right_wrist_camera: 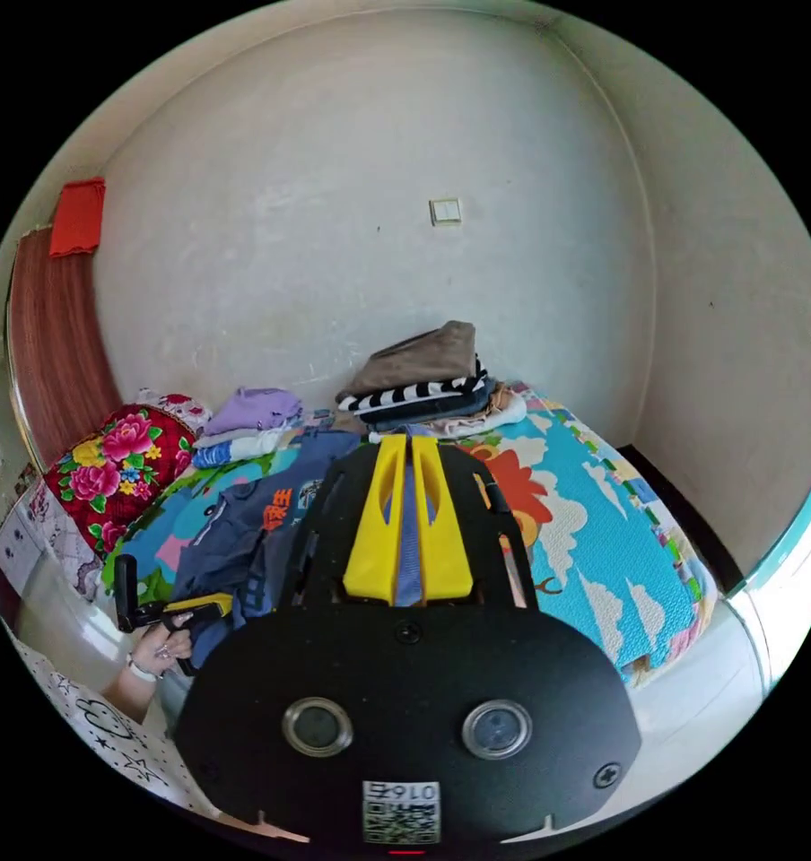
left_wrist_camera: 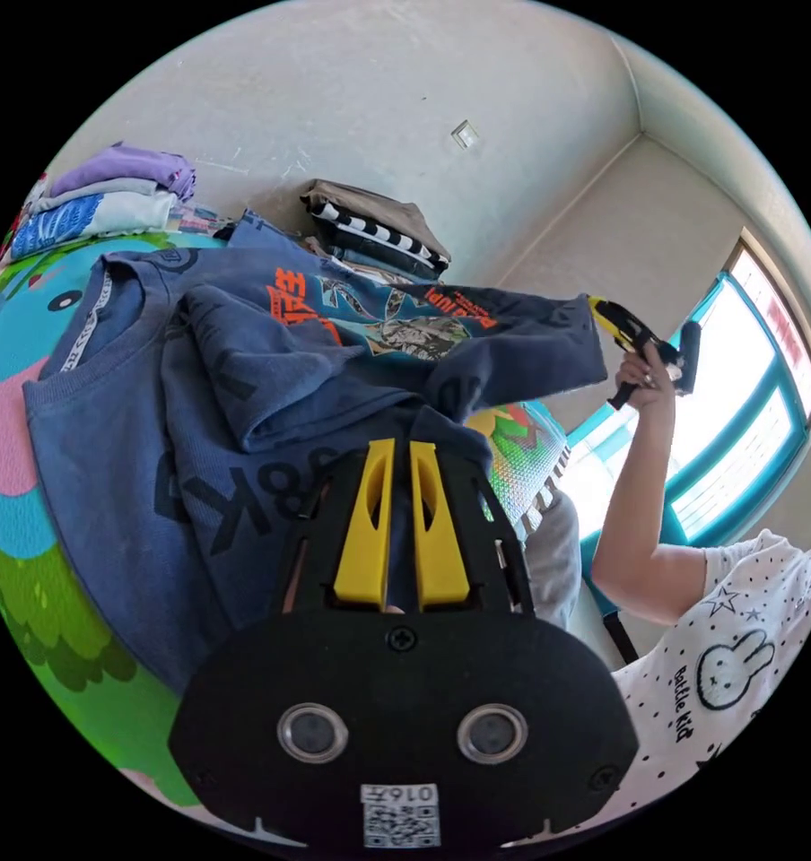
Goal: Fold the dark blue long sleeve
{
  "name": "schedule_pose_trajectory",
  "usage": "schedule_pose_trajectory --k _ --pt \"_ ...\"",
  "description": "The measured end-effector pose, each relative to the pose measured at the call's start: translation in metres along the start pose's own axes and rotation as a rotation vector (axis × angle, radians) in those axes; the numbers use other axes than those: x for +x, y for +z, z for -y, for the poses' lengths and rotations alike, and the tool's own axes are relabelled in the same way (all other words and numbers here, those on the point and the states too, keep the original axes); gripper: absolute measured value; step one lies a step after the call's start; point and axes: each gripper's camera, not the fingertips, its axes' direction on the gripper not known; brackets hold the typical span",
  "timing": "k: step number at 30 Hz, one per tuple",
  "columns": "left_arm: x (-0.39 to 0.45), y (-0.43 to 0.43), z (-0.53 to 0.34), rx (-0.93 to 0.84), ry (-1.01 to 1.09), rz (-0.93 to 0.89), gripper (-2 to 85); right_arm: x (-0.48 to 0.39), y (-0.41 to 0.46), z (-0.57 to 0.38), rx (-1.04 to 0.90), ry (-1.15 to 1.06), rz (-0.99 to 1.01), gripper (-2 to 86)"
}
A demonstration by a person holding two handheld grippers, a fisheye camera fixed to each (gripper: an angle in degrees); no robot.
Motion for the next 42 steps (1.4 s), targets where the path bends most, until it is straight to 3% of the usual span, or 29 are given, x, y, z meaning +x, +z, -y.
schedule_pose_trajectory --k 2,3,5,8,11,14,17,19,22,25,29,32,34,40,42 --pt "0.000 0.000 0.000 0.002 0.000 0.000 -0.3 0.004 0.031 0.020 -0.124 -0.004 -0.050 2.8" --pt "0.001 0.001 -0.001 0.003 -0.001 -0.001 -0.4 0.005 0.052 0.026 -0.254 -0.003 -0.124 4.5" --pt "0.001 0.001 -0.002 0.007 -0.004 -0.004 -0.5 0.003 0.060 0.018 -0.326 0.003 -0.301 7.6" --pt "0.000 0.001 -0.003 0.008 -0.026 0.015 -0.7 -0.004 0.026 -0.018 -0.148 0.055 -0.422 9.6" --pt "0.005 0.001 -0.004 0.004 -0.005 0.028 -0.3 -0.002 0.001 -0.058 -0.122 0.062 -0.325 10.9" --pt "0.020 -0.004 -0.002 -0.042 0.042 0.027 2.3 0.008 0.002 -0.096 -0.257 0.070 -0.263 13.0" --pt "0.037 -0.037 -0.003 0.047 0.082 0.050 4.0 0.021 0.010 -0.124 -0.343 0.094 -0.176 14.2" --pt "0.038 -0.072 -0.005 0.131 0.070 0.176 4.9 0.031 0.014 -0.133 -0.378 0.133 -0.110 13.9" --pt "0.021 -0.105 -0.008 0.118 -0.021 0.395 7.5 0.038 0.020 -0.141 -0.393 0.177 -0.107 11.5" --pt "-0.002 -0.124 -0.021 0.081 -0.152 0.608 10.8 0.019 0.024 -0.142 -0.411 0.062 -0.180 9.0" --pt "-0.021 -0.118 -0.032 0.008 -0.209 0.590 12.9 -0.017 0.031 -0.137 -0.468 -0.098 -0.255 6.3" --pt "-0.019 -0.109 -0.035 0.025 -0.174 0.623 8.2 -0.035 0.034 -0.133 -0.495 -0.142 -0.303 4.9" --pt "-0.016 -0.097 -0.032 -0.032 -0.099 0.673 0.5 -0.044 0.034 -0.131 -0.504 -0.173 -0.334 4.6" --pt "-0.014 -0.139 -0.042 0.030 -0.099 0.823 -0.7 -0.056 0.011 -0.121 -0.447 -0.165 -0.364 4.5" --pt "-0.018 -0.166 -0.050 0.069 -0.134 0.770 -0.6 -0.056 -0.005 -0.118 -0.398 -0.141 -0.334 4.6"
